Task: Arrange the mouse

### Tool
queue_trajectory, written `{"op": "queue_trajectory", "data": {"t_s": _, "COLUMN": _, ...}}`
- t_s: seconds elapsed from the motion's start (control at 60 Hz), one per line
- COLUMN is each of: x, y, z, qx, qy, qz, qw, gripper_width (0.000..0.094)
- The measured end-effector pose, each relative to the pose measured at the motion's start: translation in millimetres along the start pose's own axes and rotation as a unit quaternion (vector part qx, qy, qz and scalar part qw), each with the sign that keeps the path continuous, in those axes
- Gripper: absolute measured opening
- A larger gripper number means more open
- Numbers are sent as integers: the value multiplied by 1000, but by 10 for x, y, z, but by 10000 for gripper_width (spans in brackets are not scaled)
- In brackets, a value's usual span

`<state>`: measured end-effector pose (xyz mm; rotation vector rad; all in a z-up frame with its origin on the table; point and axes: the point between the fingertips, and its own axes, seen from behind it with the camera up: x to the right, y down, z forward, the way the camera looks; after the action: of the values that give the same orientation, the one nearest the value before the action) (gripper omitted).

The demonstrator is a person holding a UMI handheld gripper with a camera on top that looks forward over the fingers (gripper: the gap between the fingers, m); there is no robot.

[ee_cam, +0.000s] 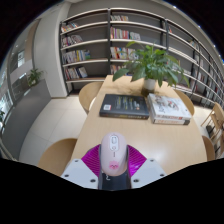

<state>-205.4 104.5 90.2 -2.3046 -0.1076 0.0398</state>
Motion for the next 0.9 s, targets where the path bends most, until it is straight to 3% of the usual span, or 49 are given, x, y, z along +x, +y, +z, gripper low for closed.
{"op": "queue_trajectory", "data": {"t_s": 0.2, "x": -44, "y": 1003, "z": 461, "qx": -92, "qy": 19, "qz": 12, "qw": 996, "gripper_width": 334}}
{"op": "queue_trajectory", "data": {"t_s": 0.233, "x": -28, "y": 969, "z": 520, "qx": -70, "qy": 22, "qz": 13, "qw": 997, "gripper_width": 326}}
{"op": "queue_trajectory", "data": {"t_s": 0.283, "x": -3, "y": 973, "z": 516, "qx": -76, "qy": 26, "qz": 3, "qw": 997, "gripper_width": 337}}
{"op": "queue_trajectory", "data": {"t_s": 0.45, "x": -19, "y": 1023, "z": 474, "qx": -98, "qy": 20, "qz": 27, "qw": 995, "gripper_width": 498}}
{"op": "queue_trajectory", "data": {"t_s": 0.5, "x": -8, "y": 1000, "z": 407, "qx": -108, "qy": 18, "qz": 44, "qw": 993, "gripper_width": 746}}
{"op": "queue_trajectory", "data": {"t_s": 0.55, "x": 33, "y": 853, "z": 294, "qx": -90, "qy": 21, "qz": 47, "qw": 995, "gripper_width": 872}}
{"op": "queue_trajectory", "data": {"t_s": 0.717, "x": 287, "y": 302, "z": -418, "qx": -34, "qy": 34, "qz": 52, "qw": 997, "gripper_width": 867}}
{"op": "queue_trajectory", "data": {"t_s": 0.9, "x": 583, "y": 165, "z": -1311, "qx": 0, "qy": 31, "qz": 72, "qw": 997, "gripper_width": 853}}
